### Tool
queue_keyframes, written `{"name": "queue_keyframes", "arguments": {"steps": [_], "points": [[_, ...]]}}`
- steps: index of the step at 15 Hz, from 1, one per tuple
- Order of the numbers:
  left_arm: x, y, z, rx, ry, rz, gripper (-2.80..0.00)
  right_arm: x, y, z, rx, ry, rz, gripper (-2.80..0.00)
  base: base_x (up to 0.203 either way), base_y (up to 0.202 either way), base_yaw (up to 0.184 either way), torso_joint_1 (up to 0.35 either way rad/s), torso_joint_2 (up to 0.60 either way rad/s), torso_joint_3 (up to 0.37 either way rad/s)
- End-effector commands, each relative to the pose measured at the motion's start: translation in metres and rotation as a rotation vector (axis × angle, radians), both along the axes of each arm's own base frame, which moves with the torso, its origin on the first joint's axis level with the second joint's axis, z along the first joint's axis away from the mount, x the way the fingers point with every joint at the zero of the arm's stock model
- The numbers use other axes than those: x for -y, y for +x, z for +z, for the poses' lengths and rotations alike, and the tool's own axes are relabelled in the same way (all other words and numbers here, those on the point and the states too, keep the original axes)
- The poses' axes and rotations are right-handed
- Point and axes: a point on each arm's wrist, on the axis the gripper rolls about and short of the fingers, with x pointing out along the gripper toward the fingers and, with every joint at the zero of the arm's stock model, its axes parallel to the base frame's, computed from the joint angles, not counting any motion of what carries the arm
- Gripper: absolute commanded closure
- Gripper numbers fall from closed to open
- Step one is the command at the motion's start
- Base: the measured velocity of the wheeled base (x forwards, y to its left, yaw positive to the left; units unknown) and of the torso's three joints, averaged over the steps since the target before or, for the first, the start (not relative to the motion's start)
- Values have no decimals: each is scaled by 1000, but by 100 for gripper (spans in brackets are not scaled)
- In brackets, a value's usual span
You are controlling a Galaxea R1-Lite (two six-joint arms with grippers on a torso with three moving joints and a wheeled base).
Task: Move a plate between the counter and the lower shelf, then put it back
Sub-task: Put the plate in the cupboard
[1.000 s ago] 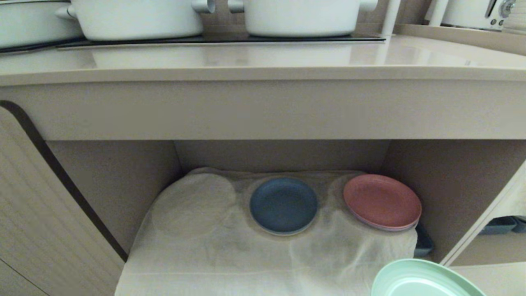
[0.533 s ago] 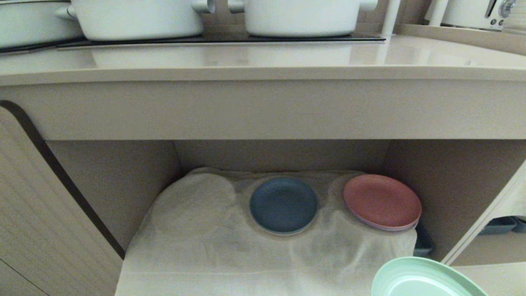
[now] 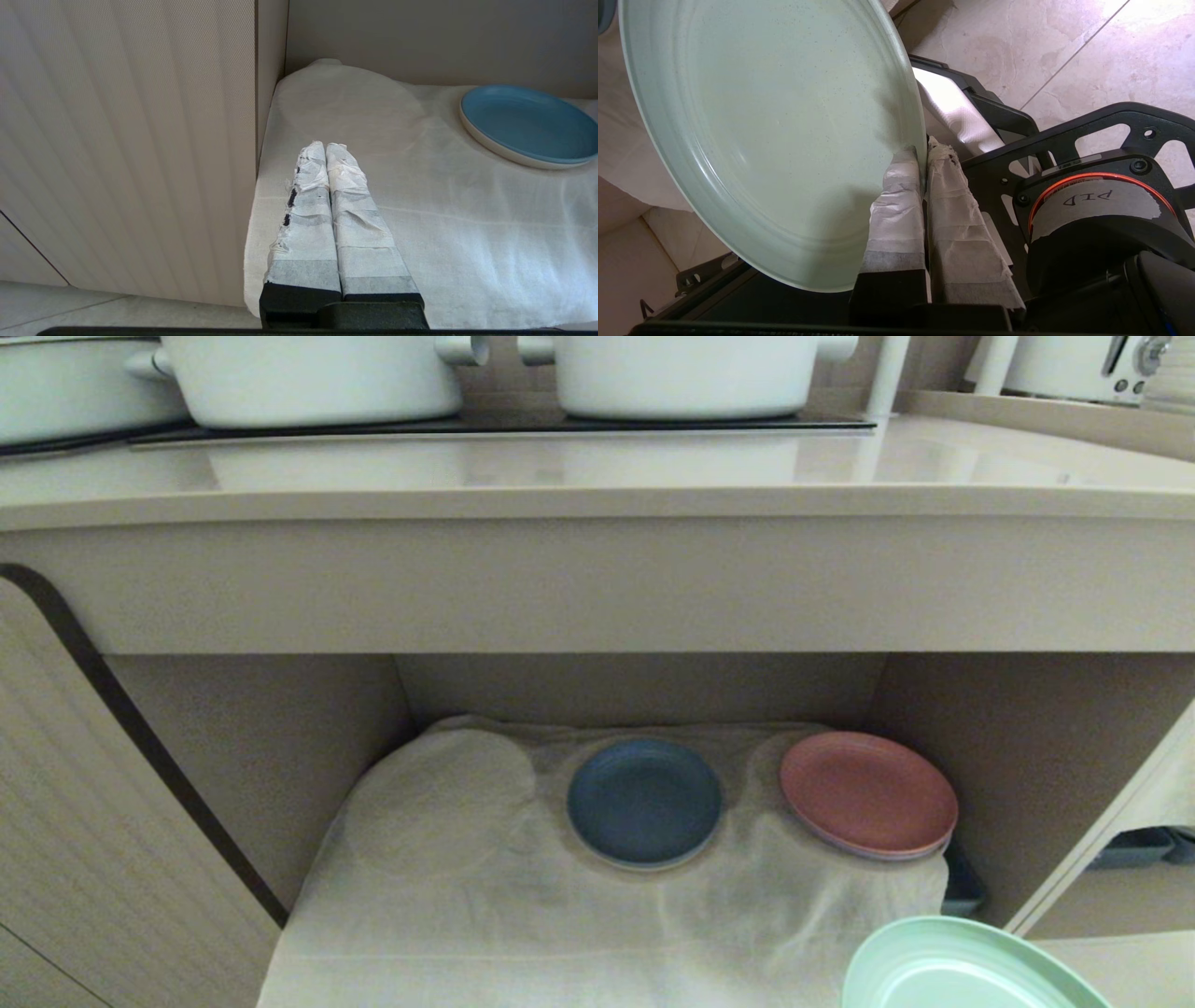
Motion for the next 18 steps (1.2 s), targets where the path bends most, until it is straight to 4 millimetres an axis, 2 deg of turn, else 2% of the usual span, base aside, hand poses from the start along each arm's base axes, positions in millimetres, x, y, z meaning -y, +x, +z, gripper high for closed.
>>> {"name": "queue_keyframes", "arguments": {"steps": [1, 18], "points": [[0, 0, 0, 0, -1, 1, 0, 0, 0, 0, -6, 1, -5, 0, 0, 0, 0, 0, 0, 0], [0, 0, 0, 0, -1, 1, 0, 0, 1, 3, 4, 4, -8, 0, 0, 0, 0, 0, 0, 0]]}}
